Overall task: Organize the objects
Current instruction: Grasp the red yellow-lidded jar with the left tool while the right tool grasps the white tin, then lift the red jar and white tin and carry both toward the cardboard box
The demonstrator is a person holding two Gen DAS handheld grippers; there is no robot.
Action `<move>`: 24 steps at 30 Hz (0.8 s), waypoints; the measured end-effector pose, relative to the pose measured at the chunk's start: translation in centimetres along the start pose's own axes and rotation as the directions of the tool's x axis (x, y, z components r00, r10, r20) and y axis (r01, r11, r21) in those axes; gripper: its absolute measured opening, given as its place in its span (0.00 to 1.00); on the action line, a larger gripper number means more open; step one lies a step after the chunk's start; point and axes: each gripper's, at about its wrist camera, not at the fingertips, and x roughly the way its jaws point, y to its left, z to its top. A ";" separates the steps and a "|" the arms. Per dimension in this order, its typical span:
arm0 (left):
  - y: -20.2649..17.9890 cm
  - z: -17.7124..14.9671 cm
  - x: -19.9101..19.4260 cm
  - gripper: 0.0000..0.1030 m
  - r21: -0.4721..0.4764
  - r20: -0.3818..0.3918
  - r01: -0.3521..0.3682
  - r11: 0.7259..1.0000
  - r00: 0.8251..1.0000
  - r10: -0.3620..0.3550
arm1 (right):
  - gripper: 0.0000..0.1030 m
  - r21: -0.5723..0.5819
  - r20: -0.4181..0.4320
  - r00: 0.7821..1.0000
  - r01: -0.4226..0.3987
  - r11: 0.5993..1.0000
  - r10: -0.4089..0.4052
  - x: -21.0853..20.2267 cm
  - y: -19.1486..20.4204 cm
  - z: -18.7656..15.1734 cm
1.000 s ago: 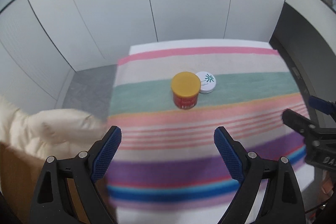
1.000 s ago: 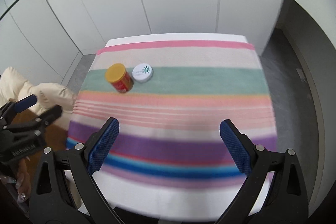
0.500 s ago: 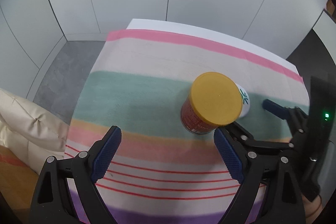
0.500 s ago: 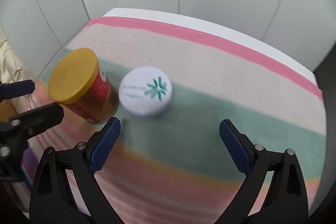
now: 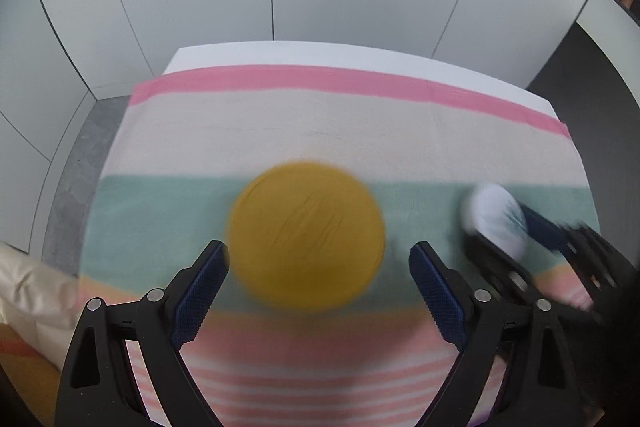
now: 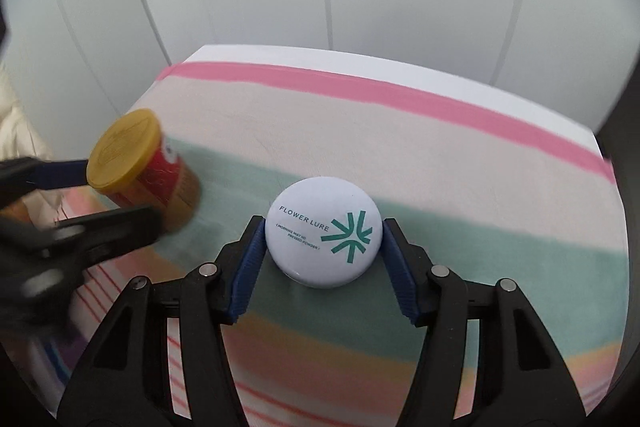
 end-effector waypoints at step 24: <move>0.5 3.1 -18.6 0.53 -0.009 0.216 -0.143 0.990 0.966 0.142 | 0.58 0.043 0.010 0.992 0.125 0.991 -0.126 -14.7 2.2 6.7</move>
